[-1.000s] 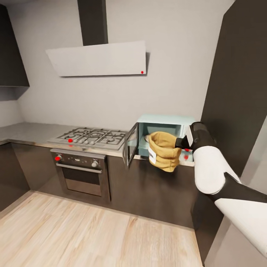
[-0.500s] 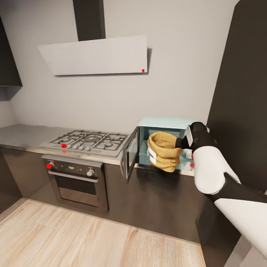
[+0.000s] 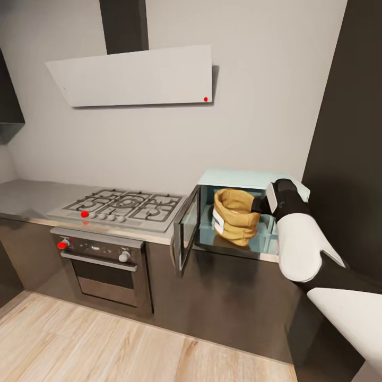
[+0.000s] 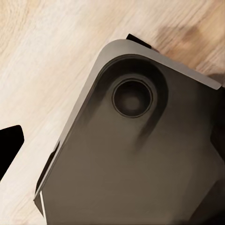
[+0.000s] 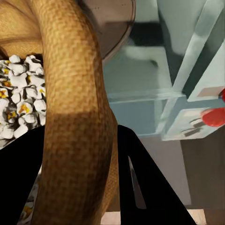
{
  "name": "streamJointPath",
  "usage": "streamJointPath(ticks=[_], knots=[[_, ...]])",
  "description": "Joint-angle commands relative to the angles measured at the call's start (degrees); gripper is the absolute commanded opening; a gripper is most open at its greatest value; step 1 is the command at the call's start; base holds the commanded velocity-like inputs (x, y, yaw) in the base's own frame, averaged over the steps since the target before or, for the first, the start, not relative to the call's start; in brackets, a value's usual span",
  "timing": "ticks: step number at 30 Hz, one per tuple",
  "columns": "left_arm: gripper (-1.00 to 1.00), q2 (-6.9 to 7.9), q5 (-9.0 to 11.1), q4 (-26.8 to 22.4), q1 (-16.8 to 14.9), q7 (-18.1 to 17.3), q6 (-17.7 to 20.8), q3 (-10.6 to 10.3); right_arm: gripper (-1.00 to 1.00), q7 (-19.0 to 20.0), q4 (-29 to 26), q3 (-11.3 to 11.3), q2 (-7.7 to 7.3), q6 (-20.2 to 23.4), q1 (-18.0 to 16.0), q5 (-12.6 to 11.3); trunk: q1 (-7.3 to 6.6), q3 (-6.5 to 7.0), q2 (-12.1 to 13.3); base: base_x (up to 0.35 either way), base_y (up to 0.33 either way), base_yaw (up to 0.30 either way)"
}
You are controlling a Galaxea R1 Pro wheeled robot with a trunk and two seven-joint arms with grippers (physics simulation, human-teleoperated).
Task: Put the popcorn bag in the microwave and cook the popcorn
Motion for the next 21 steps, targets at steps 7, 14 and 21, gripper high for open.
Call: streamJointPath(ticks=[7, 14, 21], knots=[[1.00, 0.00, 0.04, -0.06, -0.01, 0.07, -0.12, 0.30, -1.00, -0.72, 1.29, -0.23, -0.32, 0.25, 0.27, 3.06, 0.01, -0.08, -0.01, 0.000, 0.000, 0.000], [1.00, -0.08, 0.06, -0.09, -0.01, 0.05, 0.04, 0.18, -1.00, -0.48, 0.27, -0.23, -0.42, 0.33, 0.26, 3.06, 0.01, -0.08, -0.01, 0.087, 0.000, 0.000], [1.00, 0.00, -0.04, -0.06, -0.01, 0.02, 0.17, 0.03, -1.00, -0.39, 0.25, -0.23, -0.46, 0.44, 0.25, 2.97, 0.01, -0.08, -0.01, 0.316, 0.000, 0.000]])
